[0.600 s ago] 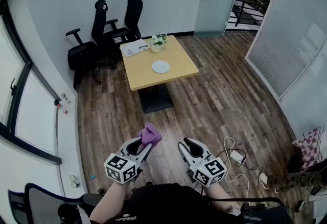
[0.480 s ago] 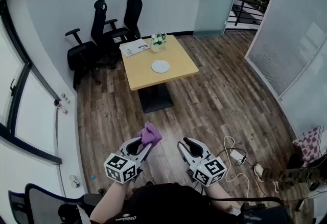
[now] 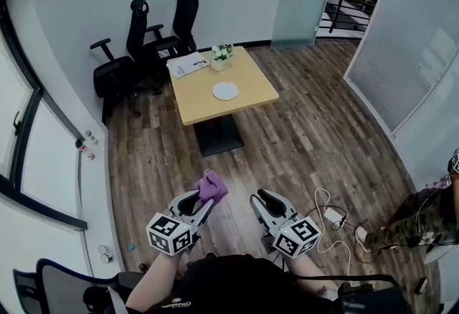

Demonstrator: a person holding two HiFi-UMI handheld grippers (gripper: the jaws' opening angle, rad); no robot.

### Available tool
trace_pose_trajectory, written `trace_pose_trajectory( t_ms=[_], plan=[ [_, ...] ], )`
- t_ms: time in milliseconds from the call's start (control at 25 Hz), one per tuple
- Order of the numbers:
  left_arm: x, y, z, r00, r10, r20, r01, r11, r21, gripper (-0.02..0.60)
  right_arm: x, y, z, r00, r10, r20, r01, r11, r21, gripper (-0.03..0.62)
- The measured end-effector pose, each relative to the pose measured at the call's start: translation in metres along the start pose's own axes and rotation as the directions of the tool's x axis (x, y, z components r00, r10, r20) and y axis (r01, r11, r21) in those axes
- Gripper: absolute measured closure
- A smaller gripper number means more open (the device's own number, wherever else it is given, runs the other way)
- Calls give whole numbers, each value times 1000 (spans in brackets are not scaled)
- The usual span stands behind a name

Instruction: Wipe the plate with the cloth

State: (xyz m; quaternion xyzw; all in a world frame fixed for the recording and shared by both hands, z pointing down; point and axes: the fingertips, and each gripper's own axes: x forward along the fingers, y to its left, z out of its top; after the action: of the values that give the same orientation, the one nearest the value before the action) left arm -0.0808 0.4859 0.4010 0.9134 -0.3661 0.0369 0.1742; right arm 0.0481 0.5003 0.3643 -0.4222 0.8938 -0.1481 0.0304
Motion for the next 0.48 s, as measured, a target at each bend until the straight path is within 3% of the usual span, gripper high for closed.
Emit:
trace_pose_trajectory(
  t_ms=[480],
  plan=[
    [17, -6, 4, 1000, 14, -12, -14, 1000, -4, 443, -9, -21, 0, 1000, 7, -19, -6, 1000, 4, 488]
  ],
)
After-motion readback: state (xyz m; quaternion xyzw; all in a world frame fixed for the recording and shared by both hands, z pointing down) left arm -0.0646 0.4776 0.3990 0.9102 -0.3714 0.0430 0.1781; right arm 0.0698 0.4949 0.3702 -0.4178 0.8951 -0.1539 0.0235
